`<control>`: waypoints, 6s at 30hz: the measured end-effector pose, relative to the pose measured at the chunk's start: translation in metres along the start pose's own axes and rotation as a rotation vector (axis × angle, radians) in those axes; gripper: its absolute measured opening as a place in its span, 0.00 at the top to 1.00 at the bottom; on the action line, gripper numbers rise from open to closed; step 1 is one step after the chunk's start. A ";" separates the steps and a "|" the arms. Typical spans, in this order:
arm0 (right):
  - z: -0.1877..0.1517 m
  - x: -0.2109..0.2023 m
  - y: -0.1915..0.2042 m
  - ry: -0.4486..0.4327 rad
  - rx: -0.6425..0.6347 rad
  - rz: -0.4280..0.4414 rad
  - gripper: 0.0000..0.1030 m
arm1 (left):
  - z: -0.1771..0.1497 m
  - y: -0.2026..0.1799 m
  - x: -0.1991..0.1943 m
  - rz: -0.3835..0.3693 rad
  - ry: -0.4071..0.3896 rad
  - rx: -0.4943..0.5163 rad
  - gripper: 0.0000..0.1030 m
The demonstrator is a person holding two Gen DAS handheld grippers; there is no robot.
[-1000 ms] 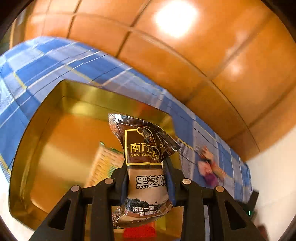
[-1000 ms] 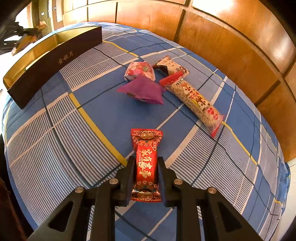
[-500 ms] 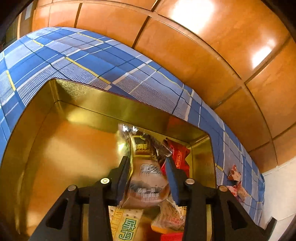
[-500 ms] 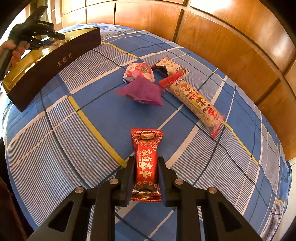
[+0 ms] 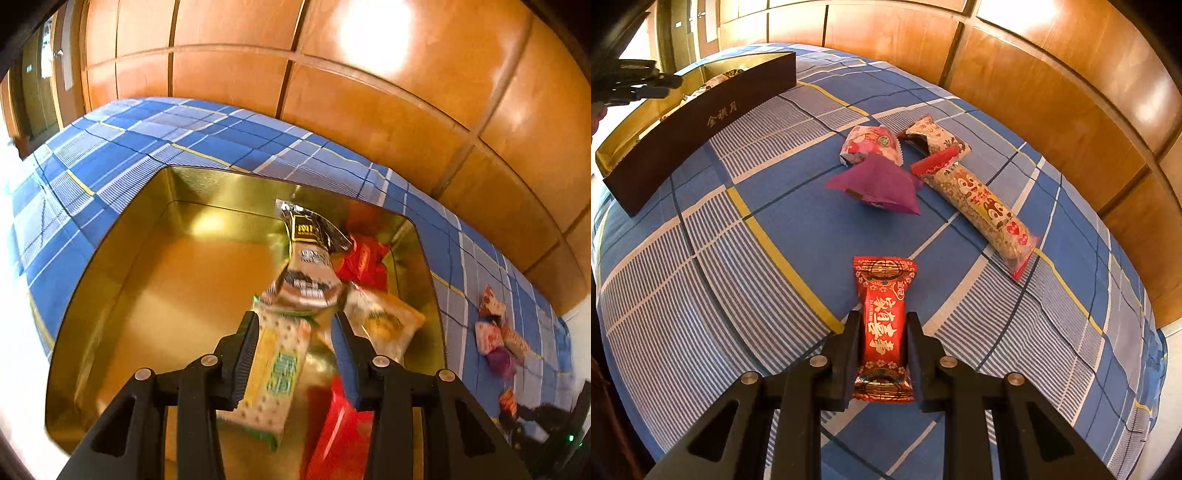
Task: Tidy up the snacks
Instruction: 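Lower the brown bag into the gold tray and open the left gripper, then carry the red bar in the right gripper toward the gold tray, then lower the red bar into the gold tray and open the right gripper, then move both tools back toward the remaining snacks on the bed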
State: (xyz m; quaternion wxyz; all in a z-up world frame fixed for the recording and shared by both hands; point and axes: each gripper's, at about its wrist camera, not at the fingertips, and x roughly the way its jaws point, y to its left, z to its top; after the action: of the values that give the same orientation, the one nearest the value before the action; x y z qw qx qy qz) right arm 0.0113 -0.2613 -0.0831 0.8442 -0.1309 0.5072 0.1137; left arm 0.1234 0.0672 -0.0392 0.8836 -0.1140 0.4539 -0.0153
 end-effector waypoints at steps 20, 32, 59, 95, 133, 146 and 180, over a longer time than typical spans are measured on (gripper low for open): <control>-0.001 -0.002 0.008 -0.003 -0.019 -0.021 0.77 | -0.046 -0.016 -0.044 0.004 -0.037 0.103 0.57; 0.000 -0.002 0.008 -0.003 -0.021 -0.023 0.77 | -0.054 -0.016 -0.055 0.097 -0.109 0.156 0.54; 0.001 0.000 0.006 -0.009 0.054 -0.040 0.77 | -0.043 0.036 -0.108 0.298 -0.338 0.094 0.46; 0.168 -0.045 0.162 -0.159 0.099 0.419 0.79 | -0.045 0.075 -0.113 0.238 -0.326 0.009 0.46; 0.160 -0.026 0.198 -0.157 0.038 0.331 0.72 | -0.063 0.052 -0.096 0.171 -0.244 0.089 0.44; 0.147 -0.045 0.173 -0.208 0.058 0.271 0.72 | -0.068 0.036 -0.096 0.158 -0.237 0.136 0.44; 0.042 -0.035 -0.103 -0.101 0.315 -0.200 0.70 | -0.072 -0.052 -0.087 0.100 -0.201 0.364 0.44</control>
State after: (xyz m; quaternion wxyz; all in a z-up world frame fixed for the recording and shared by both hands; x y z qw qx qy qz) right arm 0.0630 -0.3460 -0.0226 0.8857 -0.0408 0.4602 -0.0452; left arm 0.0180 0.0149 0.0009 0.9301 0.0691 0.3582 -0.0415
